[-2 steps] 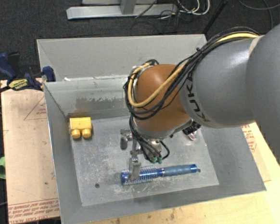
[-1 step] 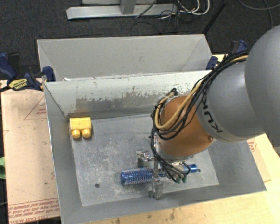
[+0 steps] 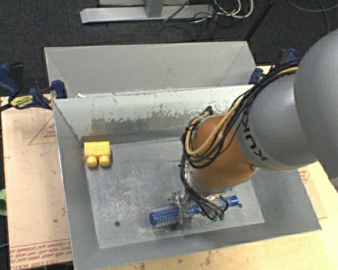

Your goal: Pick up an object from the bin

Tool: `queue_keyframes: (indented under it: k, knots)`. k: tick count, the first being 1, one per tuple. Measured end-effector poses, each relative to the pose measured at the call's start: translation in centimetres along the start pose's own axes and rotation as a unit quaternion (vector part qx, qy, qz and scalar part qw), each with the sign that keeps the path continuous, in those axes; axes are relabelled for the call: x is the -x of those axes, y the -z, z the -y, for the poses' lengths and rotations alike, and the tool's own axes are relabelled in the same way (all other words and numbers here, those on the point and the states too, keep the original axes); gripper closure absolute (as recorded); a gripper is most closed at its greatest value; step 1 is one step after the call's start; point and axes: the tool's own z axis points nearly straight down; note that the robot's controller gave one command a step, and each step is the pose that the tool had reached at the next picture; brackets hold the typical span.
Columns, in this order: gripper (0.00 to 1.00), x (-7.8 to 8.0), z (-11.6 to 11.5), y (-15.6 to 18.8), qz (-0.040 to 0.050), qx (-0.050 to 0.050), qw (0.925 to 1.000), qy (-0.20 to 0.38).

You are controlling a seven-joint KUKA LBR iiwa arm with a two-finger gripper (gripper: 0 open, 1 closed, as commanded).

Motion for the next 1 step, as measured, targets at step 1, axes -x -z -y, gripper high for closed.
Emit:
queue_keyframes:
  k: [1]
  knots:
    - [1.00, 2.10, 0.05, 14.64, 0.0054, 0.000, 0.9999, 0.016]
